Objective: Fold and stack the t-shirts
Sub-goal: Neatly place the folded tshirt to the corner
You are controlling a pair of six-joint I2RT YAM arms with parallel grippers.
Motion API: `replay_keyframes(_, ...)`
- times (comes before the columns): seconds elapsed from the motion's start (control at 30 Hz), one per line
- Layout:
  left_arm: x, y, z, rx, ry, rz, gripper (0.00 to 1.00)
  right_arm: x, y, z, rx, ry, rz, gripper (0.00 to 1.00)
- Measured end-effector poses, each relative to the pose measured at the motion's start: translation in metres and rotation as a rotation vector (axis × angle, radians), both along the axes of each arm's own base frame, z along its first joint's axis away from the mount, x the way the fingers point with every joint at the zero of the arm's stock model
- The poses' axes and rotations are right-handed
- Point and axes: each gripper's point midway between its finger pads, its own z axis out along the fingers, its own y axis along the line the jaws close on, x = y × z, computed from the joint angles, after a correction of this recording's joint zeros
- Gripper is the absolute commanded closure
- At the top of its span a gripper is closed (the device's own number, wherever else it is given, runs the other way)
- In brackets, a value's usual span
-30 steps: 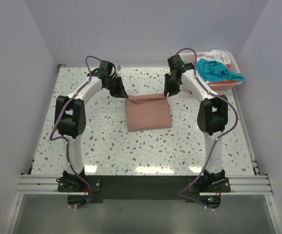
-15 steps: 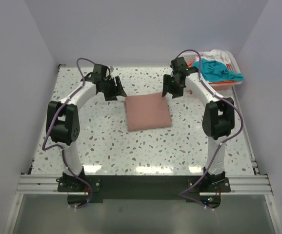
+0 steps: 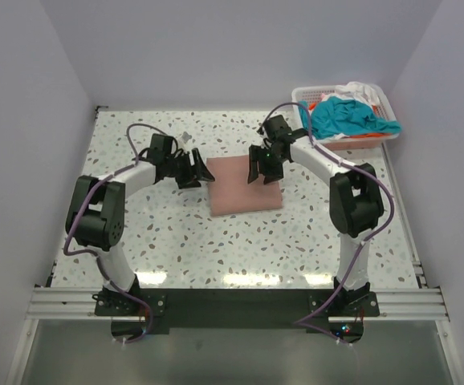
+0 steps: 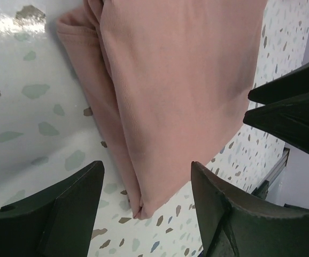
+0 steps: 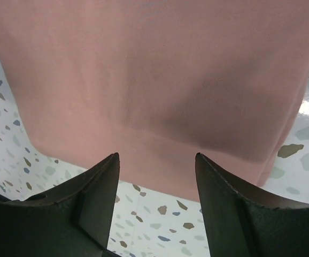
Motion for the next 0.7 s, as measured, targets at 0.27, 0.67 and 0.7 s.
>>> replay_keyframes(0.27,-0.012,-0.01,-0.009,-0.081,-0.032,-0.054,0.28,-0.005,-0.003,-0.019,-0.004,0.04,-0.004,0.39)
replay_keyframes(0.67,-0.003,-0.008,-0.03,-0.068,-0.025,-0.009,0.28,-0.008,-0.004,-0.024,-0.009,0.054,-0.009,0.39)
replay_keyframes(0.7,-0.002,-0.007,-0.031,-0.064,-0.024,-0.003,0.28,-0.008,-0.004,-0.024,-0.009,0.054,-0.009,0.39)
